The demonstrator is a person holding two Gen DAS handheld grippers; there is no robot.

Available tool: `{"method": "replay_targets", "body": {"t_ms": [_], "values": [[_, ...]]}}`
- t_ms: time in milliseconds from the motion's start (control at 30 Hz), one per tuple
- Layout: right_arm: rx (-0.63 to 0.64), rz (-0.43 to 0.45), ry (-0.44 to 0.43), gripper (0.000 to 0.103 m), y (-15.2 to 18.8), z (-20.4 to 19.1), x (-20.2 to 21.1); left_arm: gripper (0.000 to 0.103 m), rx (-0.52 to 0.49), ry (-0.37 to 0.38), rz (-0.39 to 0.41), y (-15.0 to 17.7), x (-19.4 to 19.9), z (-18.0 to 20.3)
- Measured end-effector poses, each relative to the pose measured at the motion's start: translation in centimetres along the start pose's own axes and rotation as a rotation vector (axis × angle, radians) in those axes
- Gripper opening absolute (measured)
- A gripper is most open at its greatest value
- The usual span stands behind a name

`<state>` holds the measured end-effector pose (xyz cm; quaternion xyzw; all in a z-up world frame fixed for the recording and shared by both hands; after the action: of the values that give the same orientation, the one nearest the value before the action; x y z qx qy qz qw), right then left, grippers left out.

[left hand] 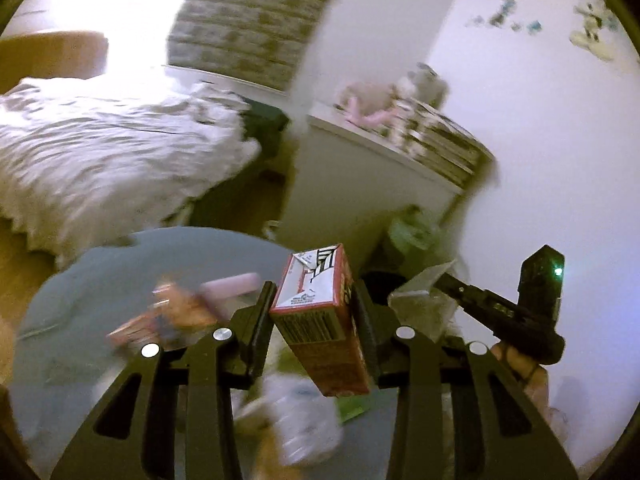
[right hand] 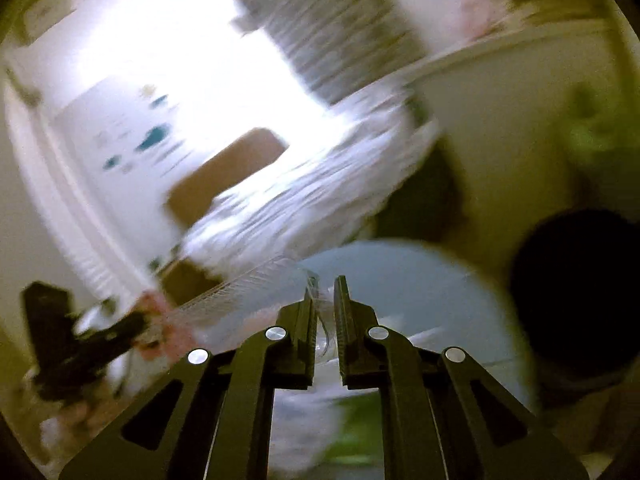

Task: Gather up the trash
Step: 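Carry both held items over the black bin and open both grippers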

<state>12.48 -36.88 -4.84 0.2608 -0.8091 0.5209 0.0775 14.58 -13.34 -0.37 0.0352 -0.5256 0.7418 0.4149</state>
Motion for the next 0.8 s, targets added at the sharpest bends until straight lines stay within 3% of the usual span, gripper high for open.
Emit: {"method": "replay_targets", "body": {"t_ms": [167,300,467,600,800], "values": [[-0.089,0.035,0.328,0.01,-0.6,13.3,2.2,0.038,-0.031,0.104,-0.088,0.7,-8.9,6.1],[-0.105,0.003,0.461,0.01,-0.1,19.8,2.1,0.038,-0.042,0.144,-0.168,2.3,-16.2,10.1],[-0.086,-0.06,0.53,0.01,0.6,24.5,0.5,0.037,-0.075,0.152,-0.254,4.6,-22.7,13.0],[-0.073,-0.108,0.549,0.01,2.0,25.9,-1.1,0.035,-0.104,0.129,-0.309,6.2,-26.7,14.1],[-0.06,-0.114,0.534,0.01,1.8,25.6,-2.0,0.037,-0.133,0.097,-0.346,7.3,-28.8,14.6]]}}
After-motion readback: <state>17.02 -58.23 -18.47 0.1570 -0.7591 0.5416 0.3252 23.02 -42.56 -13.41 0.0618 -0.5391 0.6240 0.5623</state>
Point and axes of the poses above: each gripper's, at about its wrist camera, not at the fingertips, and x roughly against the way its jaws point, z to its right, y to its underside, the point moved 8 cm from there along -x, roughly the way its jaws point, and after that the axes turned 6 degrees about x, right-handed, at the moved point
